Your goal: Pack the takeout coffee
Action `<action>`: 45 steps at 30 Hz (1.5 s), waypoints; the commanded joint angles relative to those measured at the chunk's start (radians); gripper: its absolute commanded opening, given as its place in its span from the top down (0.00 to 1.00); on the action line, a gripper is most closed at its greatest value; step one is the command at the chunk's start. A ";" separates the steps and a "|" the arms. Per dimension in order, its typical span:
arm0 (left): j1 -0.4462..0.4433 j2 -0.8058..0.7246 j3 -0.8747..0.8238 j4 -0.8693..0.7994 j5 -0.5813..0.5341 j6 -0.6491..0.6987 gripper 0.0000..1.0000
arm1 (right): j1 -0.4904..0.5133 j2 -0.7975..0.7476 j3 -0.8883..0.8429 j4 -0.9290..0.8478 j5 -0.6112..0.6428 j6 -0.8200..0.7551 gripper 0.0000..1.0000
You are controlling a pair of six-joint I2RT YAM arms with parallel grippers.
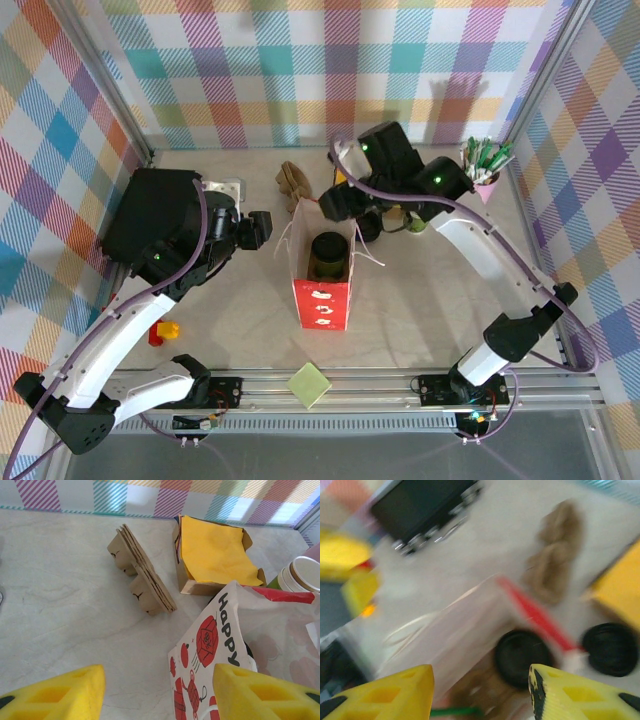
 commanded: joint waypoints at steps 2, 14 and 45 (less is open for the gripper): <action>-0.010 -0.014 0.000 -0.025 -0.018 -0.006 0.41 | -0.133 0.125 0.113 0.063 0.247 0.034 0.44; -0.011 -0.002 0.007 -0.029 -0.005 -0.017 0.41 | -0.278 0.651 0.546 -0.012 0.315 0.117 0.40; -0.013 0.023 -0.022 0.009 0.017 -0.019 0.41 | -0.265 1.008 0.580 0.123 0.438 0.207 0.32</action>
